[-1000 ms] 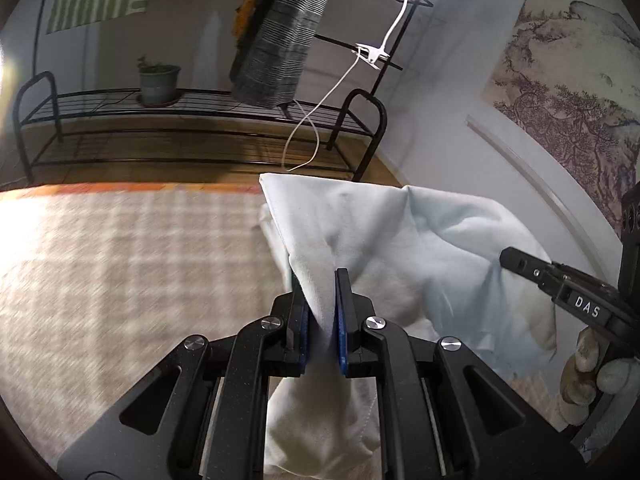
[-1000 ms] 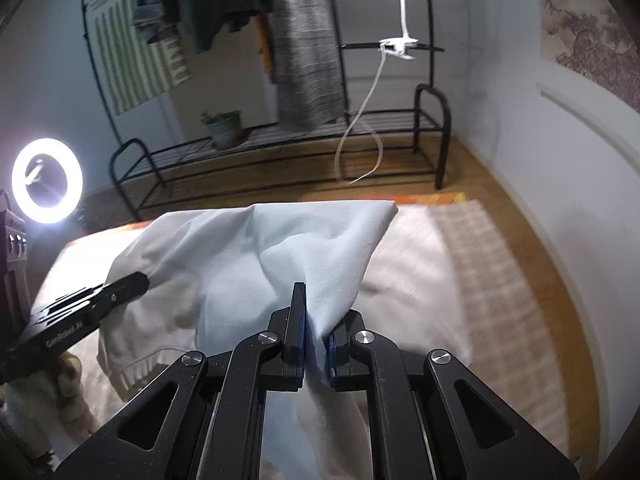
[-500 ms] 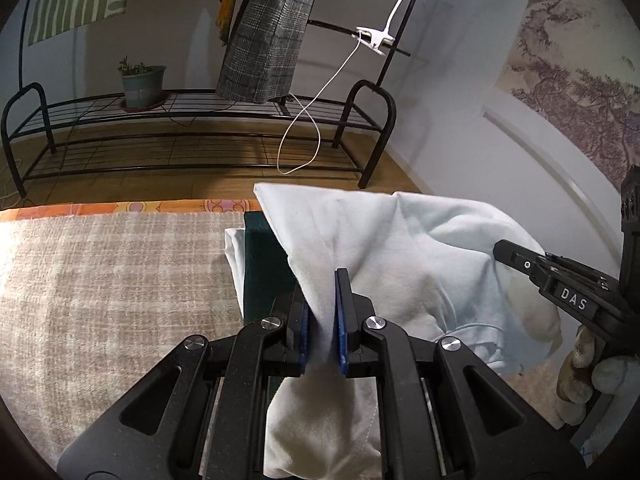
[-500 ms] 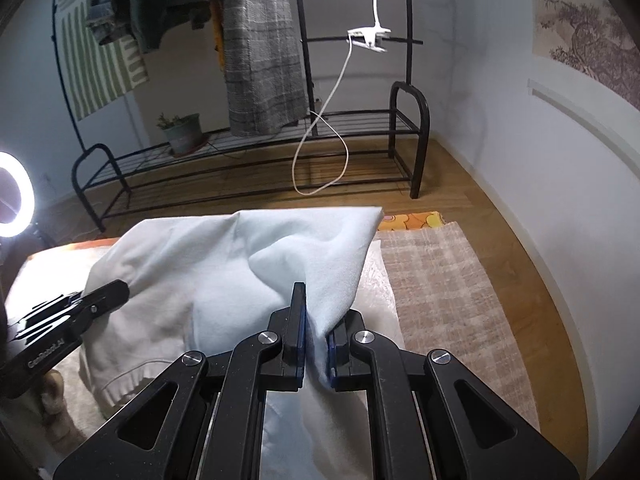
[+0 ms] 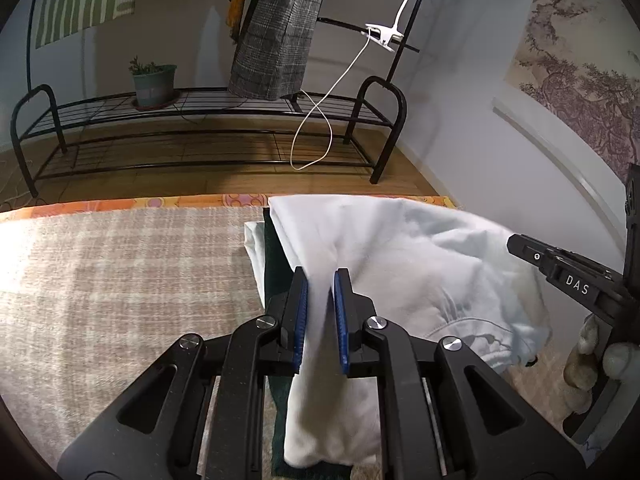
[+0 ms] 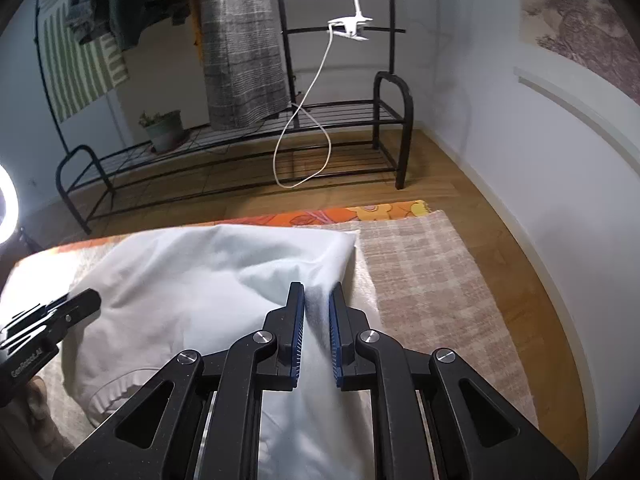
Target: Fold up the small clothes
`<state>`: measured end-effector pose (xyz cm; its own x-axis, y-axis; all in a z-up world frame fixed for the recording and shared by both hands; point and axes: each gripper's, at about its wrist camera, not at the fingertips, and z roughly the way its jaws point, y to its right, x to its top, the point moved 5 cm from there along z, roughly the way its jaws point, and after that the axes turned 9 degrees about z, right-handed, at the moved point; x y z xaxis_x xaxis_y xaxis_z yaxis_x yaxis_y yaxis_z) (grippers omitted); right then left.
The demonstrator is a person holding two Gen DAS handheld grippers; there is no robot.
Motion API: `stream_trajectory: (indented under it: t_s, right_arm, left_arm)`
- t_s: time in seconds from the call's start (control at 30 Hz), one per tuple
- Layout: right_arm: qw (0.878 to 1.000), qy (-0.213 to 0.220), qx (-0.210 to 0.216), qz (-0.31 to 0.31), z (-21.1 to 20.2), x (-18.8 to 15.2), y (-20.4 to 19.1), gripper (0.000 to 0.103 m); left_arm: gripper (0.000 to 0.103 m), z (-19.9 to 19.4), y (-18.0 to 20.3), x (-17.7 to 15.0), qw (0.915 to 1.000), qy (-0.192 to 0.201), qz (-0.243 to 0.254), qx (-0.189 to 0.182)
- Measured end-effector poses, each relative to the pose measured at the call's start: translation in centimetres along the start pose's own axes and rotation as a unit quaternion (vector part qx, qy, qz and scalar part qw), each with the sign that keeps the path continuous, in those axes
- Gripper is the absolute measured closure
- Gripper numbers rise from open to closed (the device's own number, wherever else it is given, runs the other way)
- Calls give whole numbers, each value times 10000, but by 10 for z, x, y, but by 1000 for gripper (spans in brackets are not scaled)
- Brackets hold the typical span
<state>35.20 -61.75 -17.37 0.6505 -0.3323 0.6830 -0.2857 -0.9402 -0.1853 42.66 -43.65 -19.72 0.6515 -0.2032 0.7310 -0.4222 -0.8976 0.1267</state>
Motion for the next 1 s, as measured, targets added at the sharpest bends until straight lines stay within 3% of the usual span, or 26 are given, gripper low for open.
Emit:
stream_trajectory:
  t_s: [0.27,0.6,1.0]
  right_arm:
    - [9998,172,42,-10,-43,3,-12,93]
    - [9986,493,179,-42,-128,-6,-49,93]
    - [9964,794,284,68,-235,-66,-92,93]
  left_arm:
    - [93,-53,1,0,9998,210,74,-12]
    - [93,-155,7,-3,9977,597,308,-29]
    - [93,-296,-10,-52,9941,957,503,-97]
